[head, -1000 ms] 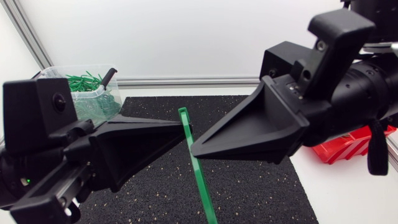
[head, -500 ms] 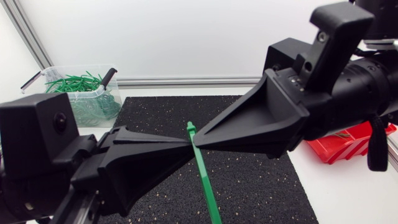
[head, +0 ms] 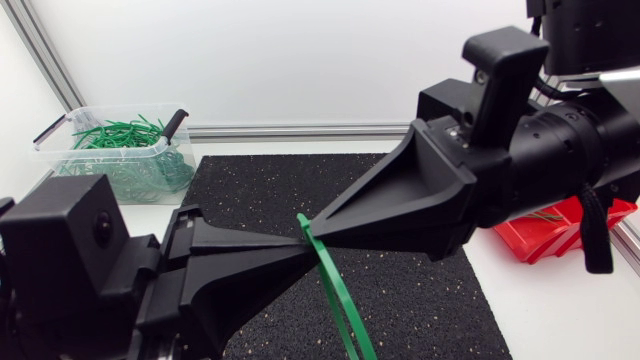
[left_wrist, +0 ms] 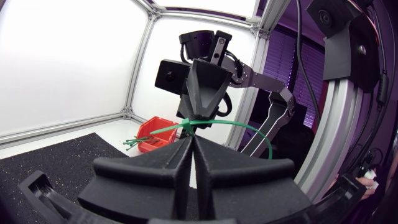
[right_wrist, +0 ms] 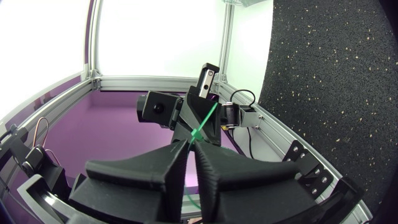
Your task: Take a green cable tie from the red box, thread the tail through the head to close it, then place it in the transparent bin on the left.
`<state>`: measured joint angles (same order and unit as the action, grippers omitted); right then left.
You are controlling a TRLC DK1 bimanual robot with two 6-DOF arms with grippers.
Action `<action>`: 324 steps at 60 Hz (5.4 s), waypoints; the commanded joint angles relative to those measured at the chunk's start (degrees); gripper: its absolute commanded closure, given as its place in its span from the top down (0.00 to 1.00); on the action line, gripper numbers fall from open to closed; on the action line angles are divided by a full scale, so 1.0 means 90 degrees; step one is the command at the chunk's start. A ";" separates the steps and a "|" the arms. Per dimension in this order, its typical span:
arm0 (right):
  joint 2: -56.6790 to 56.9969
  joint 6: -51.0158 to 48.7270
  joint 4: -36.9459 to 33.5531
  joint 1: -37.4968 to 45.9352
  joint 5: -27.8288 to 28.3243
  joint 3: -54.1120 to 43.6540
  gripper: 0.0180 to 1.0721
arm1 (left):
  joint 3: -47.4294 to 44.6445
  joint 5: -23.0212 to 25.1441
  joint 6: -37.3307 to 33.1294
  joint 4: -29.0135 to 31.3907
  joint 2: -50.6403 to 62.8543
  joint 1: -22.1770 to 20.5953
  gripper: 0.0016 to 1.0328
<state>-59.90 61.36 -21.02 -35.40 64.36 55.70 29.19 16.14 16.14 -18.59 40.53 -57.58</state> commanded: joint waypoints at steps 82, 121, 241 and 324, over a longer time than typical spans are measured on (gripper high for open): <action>-0.2007 -0.3888 -0.0350 0.1482 0.1521 0.1008 0.37 | -0.0138 -0.0866 -0.4538 -0.0435 0.0643 0.0324 0.04; -0.2182 -0.4299 -0.0370 0.0857 0.1443 0.0979 0.56 | -0.0411 -0.0876 -0.4752 -0.0630 0.0682 0.0421 0.04; -0.1821 -0.5832 0.0958 0.1335 -0.3782 -0.0486 0.97 | 0.3886 -0.1168 -0.2145 0.0103 0.4627 0.7238 0.04; 0.3788 -0.8015 0.1540 0.4737 -0.5221 -0.4268 0.97 | 0.0516 -0.2575 -0.2321 0.1616 0.1072 0.6769 0.96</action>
<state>-28.40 -10.55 -8.23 7.25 18.39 19.66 37.50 -6.55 -4.51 -3.07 55.07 4.32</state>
